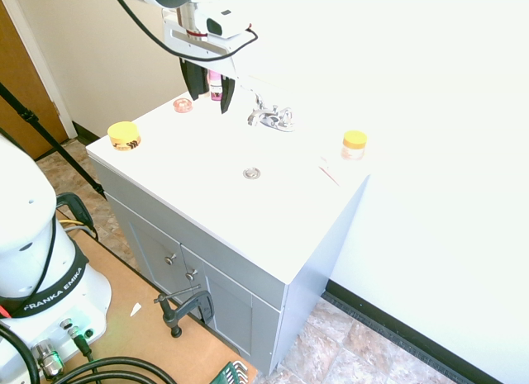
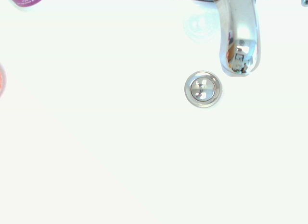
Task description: Turn off the cold water
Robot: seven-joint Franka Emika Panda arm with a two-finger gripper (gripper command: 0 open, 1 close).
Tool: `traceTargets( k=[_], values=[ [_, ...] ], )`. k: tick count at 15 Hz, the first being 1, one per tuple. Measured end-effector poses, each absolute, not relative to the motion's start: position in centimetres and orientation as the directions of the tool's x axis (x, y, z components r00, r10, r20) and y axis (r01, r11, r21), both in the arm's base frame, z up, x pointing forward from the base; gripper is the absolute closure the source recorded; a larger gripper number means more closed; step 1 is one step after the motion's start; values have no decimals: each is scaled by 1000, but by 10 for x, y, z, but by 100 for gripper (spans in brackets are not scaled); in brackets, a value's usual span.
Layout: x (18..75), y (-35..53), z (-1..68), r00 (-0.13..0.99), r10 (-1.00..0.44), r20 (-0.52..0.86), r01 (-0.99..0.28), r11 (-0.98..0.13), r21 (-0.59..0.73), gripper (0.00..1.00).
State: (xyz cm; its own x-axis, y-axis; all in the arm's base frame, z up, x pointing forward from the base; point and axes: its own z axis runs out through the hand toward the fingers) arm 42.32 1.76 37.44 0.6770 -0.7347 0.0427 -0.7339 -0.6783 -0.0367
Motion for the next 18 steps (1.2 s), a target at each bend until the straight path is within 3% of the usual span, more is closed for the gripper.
traceTargets(
  k=[5,10,18],
  values=[
    [435,18,377,658,-751,58,-748,-660,-62,0],
    [508,-7,371,552,-829,93,-821,-560,-114,0],
    [579,-40,332,485,-858,169,-867,-498,-37,0]
  ],
)
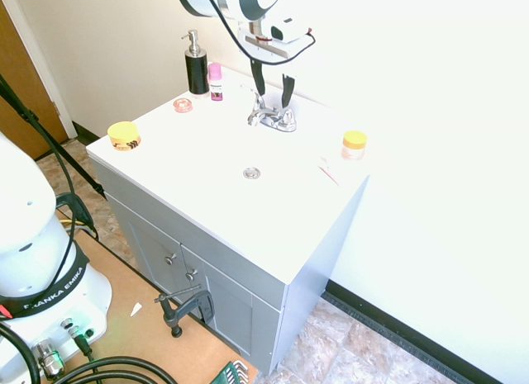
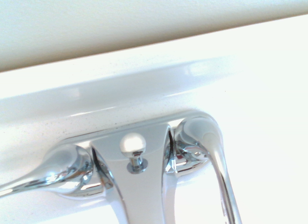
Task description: Turn off the cold water
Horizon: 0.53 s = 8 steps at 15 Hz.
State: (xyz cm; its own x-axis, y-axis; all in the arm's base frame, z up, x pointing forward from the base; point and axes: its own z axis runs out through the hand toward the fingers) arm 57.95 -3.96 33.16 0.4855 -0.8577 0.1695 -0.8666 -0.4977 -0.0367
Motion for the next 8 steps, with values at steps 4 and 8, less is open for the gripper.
traceTargets(
  k=[4,8],
  values=[
    [581,-53,312,471,-865,172,-878,-478,0,0],
    [580,-68,304,452,-874,176,-889,-458,8,0]
  ],
)
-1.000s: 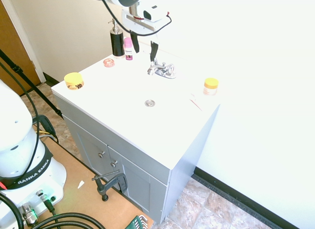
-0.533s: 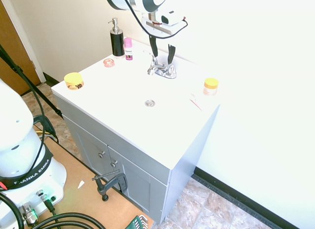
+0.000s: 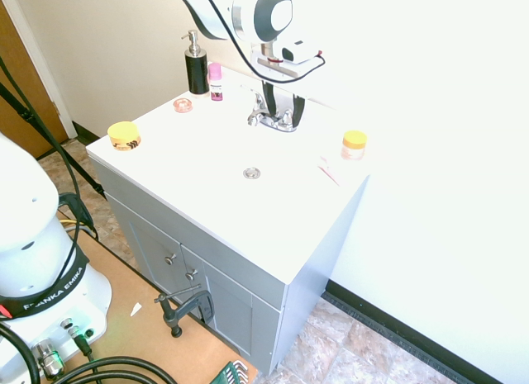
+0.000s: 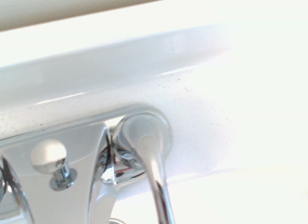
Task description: Turn off the cold water
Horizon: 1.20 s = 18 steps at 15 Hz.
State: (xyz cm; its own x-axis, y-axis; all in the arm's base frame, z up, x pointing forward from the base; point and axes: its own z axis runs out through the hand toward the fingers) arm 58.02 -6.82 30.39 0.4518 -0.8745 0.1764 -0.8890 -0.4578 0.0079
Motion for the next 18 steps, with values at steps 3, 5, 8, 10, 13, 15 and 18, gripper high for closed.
traceTargets(
  k=[3,5,8,10,13,15,18],
  values=[
    [580,-79,303,436,-881,182,-897,-442,9,0],
    [580,-85,300,432,-883,185,-900,-436,15,0],
    [579,-97,296,415,-890,191,-907,-420,15,0],
    [580,-101,293,403,-894,196,-912,-409,8,0],
    [590,-109,292,385,-899,209,-919,-393,2,0],
    [598,-114,292,380,-899,219,-921,-389,1,0],
    [610,-118,290,381,-897,224,-922,-386,21,0]
  ],
)
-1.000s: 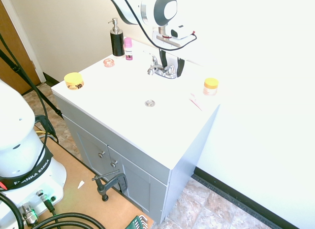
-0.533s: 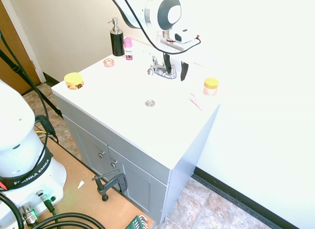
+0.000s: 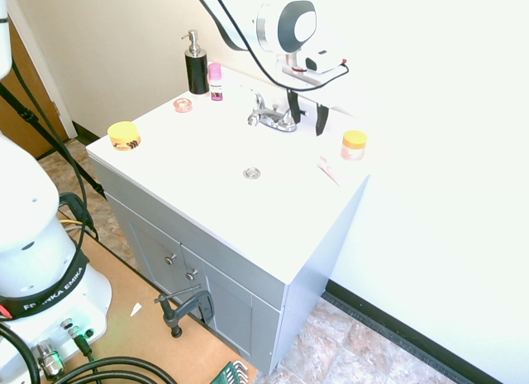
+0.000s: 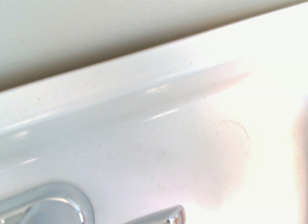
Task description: Turn off the cold water
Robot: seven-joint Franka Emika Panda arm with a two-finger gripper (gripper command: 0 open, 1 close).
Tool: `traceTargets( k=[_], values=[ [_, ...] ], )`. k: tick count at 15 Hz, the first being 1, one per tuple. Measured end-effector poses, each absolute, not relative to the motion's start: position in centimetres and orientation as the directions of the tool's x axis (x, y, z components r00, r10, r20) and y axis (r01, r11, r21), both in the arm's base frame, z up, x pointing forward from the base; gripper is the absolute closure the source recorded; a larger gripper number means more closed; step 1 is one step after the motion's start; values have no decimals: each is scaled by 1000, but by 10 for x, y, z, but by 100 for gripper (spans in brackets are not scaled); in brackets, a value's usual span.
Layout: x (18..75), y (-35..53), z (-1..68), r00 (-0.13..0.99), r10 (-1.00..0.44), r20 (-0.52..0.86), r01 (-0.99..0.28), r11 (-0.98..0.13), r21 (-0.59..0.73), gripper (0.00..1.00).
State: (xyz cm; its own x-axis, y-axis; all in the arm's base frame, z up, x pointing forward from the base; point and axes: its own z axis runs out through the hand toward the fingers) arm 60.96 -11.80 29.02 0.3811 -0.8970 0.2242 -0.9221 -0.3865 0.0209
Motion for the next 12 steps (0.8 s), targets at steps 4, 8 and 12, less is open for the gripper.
traceTargets(
  k=[4,8,12],
  values=[
    [606,-96,303,401,-892,209,-913,-408,11,0],
    [564,-45,338,445,-883,148,-890,-454,-37,0],
    [522,-14,346,476,-873,109,-875,-483,-41,0]
  ],
)
